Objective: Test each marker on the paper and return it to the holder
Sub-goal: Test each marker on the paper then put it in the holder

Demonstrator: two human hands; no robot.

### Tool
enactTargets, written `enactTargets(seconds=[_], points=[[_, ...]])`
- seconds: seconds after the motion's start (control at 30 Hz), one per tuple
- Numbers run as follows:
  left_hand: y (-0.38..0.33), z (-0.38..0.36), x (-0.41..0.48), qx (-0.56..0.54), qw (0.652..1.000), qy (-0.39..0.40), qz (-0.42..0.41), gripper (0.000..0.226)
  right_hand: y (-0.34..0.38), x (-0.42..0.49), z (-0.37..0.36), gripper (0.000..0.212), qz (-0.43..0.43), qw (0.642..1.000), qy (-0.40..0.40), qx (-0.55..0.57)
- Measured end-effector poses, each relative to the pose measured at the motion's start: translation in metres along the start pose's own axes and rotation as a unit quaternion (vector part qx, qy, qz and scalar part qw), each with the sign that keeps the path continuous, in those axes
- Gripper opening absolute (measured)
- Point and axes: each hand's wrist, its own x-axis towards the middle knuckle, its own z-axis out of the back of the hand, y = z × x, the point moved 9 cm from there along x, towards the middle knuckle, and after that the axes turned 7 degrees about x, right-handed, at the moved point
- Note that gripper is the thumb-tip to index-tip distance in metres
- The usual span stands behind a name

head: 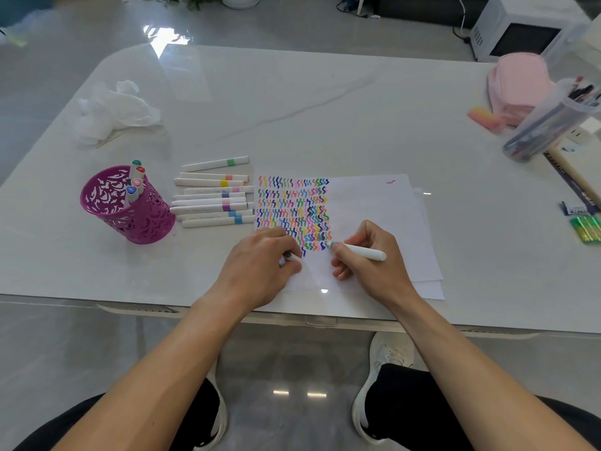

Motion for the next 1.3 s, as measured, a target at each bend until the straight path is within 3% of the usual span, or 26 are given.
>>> enactTargets(seconds=[0.5, 0.87, 1.07, 1.3], points=[[0.001, -0.002, 0.000, 0.003, 1.000, 0.006, 0.011, 0.021, 0.003, -0.004, 0.000, 0.027, 0.007, 0.999, -0.011, -0.037], [-0.004, 0.007, -0.001, -0.015, 1.000, -0.009, 0.001, 0.018, 0.016, -0.006, 0.021, 0.013, 0.028, 0.993, -0.068, 0.094], [-0.002, 0.024, -0.003, -0.066, 0.994, -0.079, 0.038, 0.019, 0.029, -0.003, 0.025, 0.013, 0.063, 0.989, -0.082, 0.101], [0.007, 0.016, -0.002, -0.201, 0.973, -0.038, 0.109, 0.018, 0.031, -0.005, 0.015, 0.013, 0.050, 0.988, -0.032, 0.141]])
